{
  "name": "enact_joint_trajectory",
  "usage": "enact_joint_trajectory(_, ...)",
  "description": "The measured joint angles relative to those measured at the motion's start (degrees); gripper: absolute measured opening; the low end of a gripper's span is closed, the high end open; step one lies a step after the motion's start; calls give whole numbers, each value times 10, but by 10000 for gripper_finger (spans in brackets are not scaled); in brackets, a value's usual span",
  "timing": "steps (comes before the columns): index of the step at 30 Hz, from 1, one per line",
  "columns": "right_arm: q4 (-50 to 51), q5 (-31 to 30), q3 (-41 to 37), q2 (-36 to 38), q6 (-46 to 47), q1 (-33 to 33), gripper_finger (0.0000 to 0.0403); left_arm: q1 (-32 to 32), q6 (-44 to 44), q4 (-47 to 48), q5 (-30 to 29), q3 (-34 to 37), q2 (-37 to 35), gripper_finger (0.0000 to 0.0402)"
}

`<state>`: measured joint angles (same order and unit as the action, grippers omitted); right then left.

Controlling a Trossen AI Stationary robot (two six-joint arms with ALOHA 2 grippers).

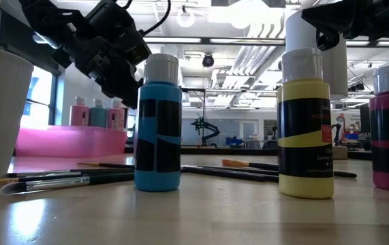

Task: Pick & Place Paint Supplies
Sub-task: Put the small light blue paint bottle into the pink bin

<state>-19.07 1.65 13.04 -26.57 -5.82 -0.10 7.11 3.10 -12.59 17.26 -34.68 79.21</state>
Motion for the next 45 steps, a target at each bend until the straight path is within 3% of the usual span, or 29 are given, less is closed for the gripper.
enact_joint_trajectory(12, 0, 0, 0, 0, 0, 0, 3, 4, 16, 222, -105, -129, -19, 119)
enact_joint_trajectory(18, 1, 8, 0, 0, 0, 0, 3, 42, 16, 258, -131, -175, -34, 120)
enact_joint_trajectory(29, 4, 13, 0, 0, 0, 0, 3, 157, 12, 309, -123, -173, -103, 120)
enact_joint_trajectory(36, 4, 13, 0, 0, 0, 0, 3, 233, -3, 314, -123, -123, -162, 120)
enact_joint_trajectory(42, 6, 14, 0, 0, 0, 0, 3, 275, -19, 315, -125, -69, -258, 120)
enact_joint_trajectory(45, 6, 14, 0, 0, 1, 0, 3, 288, -21, 321, -157, -50, -320, 120)
